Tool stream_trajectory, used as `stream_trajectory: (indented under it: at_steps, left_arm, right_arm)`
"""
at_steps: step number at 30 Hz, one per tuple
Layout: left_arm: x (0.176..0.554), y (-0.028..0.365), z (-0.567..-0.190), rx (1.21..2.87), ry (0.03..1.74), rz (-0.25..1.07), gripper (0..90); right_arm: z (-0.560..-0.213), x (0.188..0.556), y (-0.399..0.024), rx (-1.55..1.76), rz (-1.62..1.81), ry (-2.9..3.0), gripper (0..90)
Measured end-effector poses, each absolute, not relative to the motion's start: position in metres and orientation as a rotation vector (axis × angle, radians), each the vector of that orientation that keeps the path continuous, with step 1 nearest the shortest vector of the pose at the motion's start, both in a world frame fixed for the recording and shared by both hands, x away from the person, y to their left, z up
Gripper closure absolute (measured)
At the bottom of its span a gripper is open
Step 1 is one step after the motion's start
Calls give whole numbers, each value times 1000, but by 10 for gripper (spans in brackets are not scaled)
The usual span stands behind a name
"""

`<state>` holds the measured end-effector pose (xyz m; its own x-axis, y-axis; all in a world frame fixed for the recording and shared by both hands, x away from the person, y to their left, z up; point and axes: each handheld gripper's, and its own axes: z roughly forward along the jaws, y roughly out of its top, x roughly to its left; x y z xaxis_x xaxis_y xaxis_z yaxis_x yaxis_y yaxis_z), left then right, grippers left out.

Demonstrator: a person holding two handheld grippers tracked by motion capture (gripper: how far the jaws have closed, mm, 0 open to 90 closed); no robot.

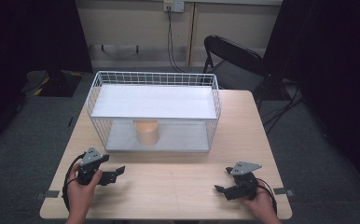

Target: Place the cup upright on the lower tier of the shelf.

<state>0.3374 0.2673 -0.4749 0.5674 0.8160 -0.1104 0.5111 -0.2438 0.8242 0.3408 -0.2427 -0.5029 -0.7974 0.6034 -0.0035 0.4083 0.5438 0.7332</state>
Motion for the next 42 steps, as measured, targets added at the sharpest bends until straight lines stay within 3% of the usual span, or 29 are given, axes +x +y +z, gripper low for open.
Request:
stream_trajectory:
  at_steps: [22,42]
  left_arm:
    - [328,293,-492,1967,1104,442,161]
    - [324,290,-502,2089,1092,462,163]
  right_arm:
    - [-503,341,-243,846,1101,2527,136]
    - [-503,341,-243,846,1101,2527,136]
